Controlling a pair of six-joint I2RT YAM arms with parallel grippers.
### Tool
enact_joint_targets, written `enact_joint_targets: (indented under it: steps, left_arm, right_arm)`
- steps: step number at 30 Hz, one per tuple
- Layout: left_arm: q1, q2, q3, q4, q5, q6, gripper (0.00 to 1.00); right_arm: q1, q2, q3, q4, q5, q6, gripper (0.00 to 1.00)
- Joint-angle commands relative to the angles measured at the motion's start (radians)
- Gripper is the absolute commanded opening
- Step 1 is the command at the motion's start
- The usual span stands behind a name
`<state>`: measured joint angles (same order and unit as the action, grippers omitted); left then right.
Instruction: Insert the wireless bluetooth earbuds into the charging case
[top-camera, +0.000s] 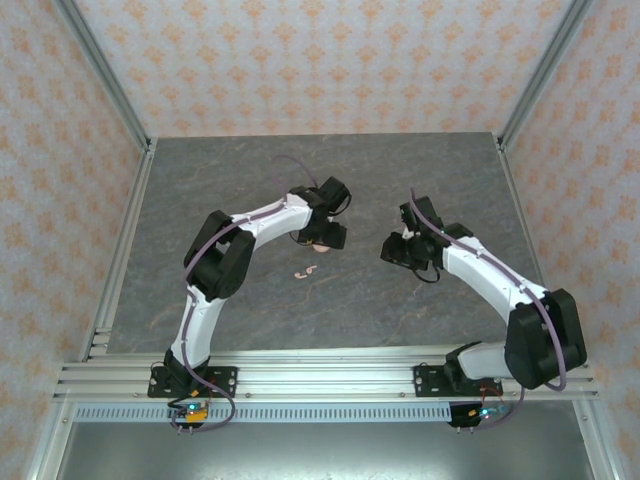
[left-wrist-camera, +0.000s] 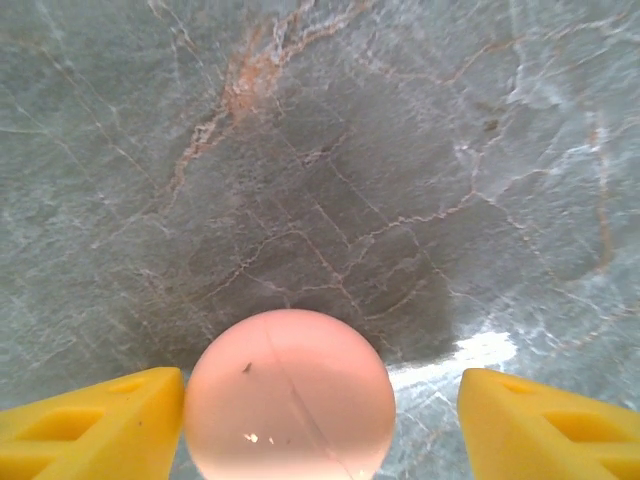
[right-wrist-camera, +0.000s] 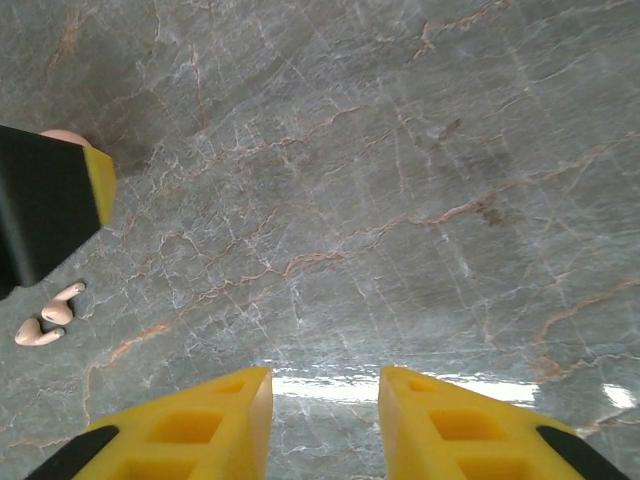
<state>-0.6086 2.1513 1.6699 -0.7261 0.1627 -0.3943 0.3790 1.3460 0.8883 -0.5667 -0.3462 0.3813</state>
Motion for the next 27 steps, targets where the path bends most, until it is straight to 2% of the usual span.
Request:
enact_joint_targets:
  steps: [1,4,10,17,21,27]
  left_arm:
    - [0.036,-0.102,0.033,-0.015,0.037,0.029,0.71]
    - [0.076,-0.119,0.024,-0.009,0.065,0.037,0.67]
    - [0.153,-0.097,-0.001,0.029,0.124,0.044,0.51]
    - [0.181,-0.031,0.019,0.049,0.152,0.049,0.29]
    - [0.181,0.004,0.014,0.077,0.178,0.039,0.25]
    - [0.181,0.028,-0.011,0.108,0.195,0.025,0.23]
  right_arm:
    - [0.003,0.041,0.013,0.041,-0.052,0.0,0.34]
    - [0.01,0.085,0.029,0.071,-0.09,0.006,0.35]
    - [0.053,0.216,0.105,0.128,-0.148,0.033,0.34]
    - [0.136,0.377,0.192,0.211,-0.188,0.083,0.28]
    - [0.162,0.438,0.218,0.275,-0.201,0.12,0.23]
    - [0.169,0.509,0.255,0.308,-0.229,0.146,0.16]
